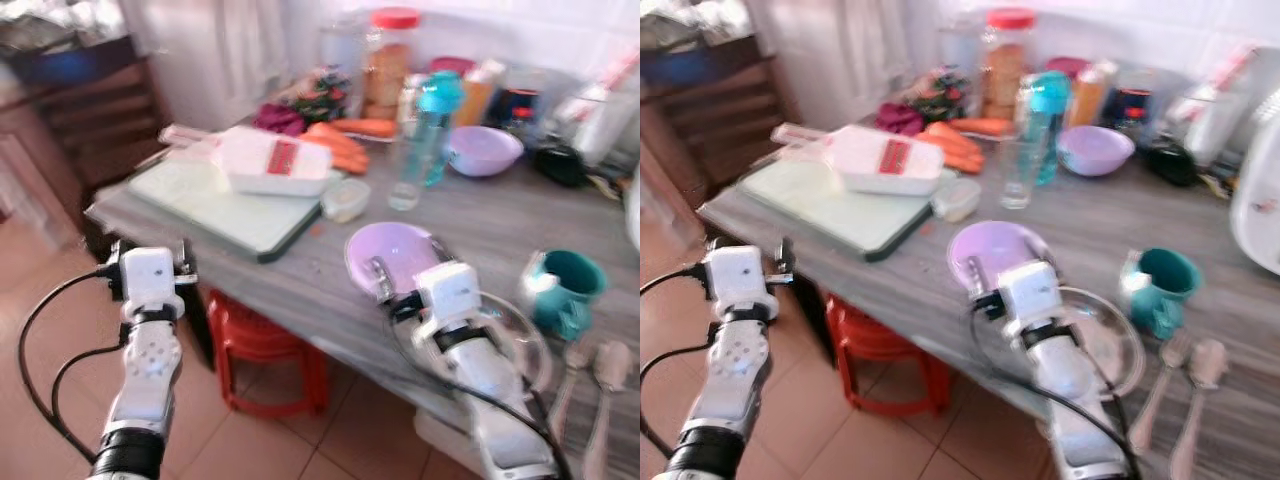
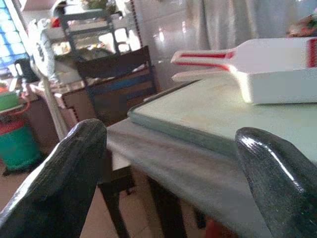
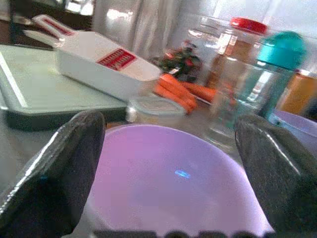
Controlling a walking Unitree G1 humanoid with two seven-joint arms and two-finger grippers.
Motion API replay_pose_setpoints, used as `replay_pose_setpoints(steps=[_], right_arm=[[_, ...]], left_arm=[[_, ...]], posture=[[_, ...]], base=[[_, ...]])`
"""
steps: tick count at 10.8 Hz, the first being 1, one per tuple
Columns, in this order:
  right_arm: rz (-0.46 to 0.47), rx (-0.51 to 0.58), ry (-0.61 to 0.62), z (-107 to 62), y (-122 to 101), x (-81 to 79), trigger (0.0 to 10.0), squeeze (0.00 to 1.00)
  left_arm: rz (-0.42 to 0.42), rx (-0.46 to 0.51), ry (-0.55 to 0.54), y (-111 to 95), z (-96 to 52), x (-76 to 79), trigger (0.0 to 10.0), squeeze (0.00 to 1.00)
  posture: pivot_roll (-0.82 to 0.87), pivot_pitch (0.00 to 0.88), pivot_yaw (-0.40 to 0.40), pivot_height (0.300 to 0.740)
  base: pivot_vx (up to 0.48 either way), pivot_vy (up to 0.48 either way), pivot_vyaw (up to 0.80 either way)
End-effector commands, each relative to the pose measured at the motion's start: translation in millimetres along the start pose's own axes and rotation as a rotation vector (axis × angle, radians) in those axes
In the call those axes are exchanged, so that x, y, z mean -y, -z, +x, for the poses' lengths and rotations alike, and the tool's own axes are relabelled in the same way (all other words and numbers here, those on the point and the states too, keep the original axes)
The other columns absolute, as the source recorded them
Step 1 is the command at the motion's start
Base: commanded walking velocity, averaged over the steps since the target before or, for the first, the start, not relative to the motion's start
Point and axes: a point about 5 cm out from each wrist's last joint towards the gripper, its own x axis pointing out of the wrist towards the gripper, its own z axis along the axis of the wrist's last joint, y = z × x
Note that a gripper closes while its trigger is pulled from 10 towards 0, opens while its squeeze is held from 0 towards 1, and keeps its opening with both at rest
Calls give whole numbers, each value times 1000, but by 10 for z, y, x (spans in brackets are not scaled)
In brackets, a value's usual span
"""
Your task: Setting the table
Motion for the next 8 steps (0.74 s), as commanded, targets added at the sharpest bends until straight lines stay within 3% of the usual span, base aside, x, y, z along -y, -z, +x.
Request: replay_pose_setpoints(steps=[1, 8], right_arm=[[1, 36, -21, 51, -83, -67, 10000, 0], [-12, 42, -39, 64, -86, -88, 10000, 0]], left_arm=[[17, 1, -25, 10, 10, -67, 10000, 0], [49, 7, -50, 11, 21, -62, 10000, 0]], posture=[[18, 0, -24, 740], [14, 0, -24, 740]], base=[[0, 0, 800], [0, 0, 800]])
